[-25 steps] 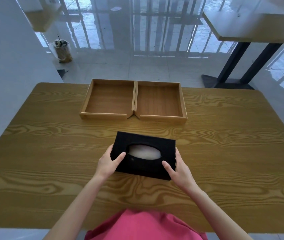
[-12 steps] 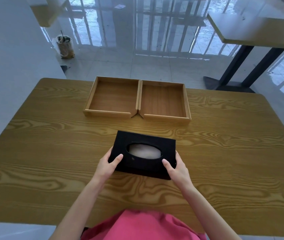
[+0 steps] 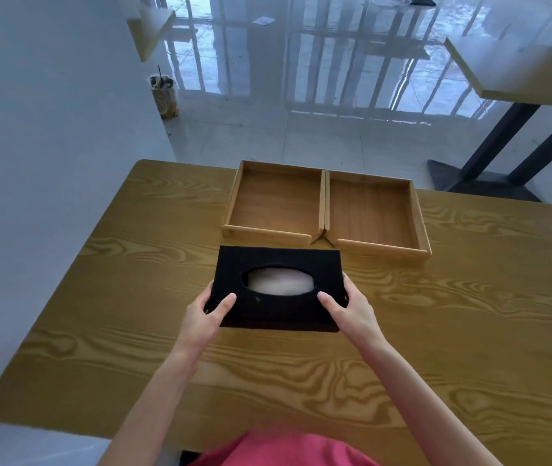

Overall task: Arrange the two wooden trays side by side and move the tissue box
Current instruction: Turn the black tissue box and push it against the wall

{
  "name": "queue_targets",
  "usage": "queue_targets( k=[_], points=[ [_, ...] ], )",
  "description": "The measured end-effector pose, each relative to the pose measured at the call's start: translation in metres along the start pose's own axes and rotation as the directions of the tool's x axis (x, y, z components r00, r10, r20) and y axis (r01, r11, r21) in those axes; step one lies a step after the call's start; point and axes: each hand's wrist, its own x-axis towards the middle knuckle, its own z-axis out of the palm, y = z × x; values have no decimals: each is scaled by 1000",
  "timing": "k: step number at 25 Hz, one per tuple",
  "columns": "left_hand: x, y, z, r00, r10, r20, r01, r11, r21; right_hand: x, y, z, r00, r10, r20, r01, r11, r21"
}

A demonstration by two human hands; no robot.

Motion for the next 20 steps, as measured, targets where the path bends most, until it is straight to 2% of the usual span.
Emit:
queue_targets(
  k=[13,20],
  points=[
    [83,4,-156,999,-26,46,24,998,59,27,-97,132,999,-51,-16,52,996,77],
    [134,5,-204,999,-31,21,31,999,11,61,-135,180,998,-55,-38,57,997,58]
  ],
)
